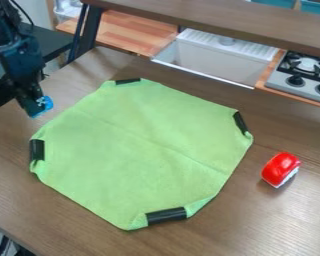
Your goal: Move the blue figure to the left edge of the cloth
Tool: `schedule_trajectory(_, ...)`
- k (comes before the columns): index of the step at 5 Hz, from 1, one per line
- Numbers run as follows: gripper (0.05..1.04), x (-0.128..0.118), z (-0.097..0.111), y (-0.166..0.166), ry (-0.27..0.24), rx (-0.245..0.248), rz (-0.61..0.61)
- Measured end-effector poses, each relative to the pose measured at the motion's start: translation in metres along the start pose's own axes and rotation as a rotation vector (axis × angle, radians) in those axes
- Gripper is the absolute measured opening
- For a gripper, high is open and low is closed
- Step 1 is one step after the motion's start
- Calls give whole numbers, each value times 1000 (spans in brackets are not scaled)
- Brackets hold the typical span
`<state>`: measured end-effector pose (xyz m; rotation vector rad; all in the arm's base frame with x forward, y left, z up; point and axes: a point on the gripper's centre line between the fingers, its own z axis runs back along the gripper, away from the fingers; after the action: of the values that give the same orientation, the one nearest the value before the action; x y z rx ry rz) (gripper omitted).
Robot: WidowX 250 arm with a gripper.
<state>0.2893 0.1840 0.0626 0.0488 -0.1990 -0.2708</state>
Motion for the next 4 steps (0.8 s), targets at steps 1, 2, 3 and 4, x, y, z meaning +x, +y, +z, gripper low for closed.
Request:
schedule_trajectory(1, 339, 0, -15, 19, 39, 57, 84)
schedule_trajectory(2, 338, -1, -30, 37, 72, 123, 192)
schedule_trajectory(3, 339, 0, -43, 50, 105, 162, 272)
schedule_trajectory(4, 409, 1, -43, 53, 104, 171, 284)
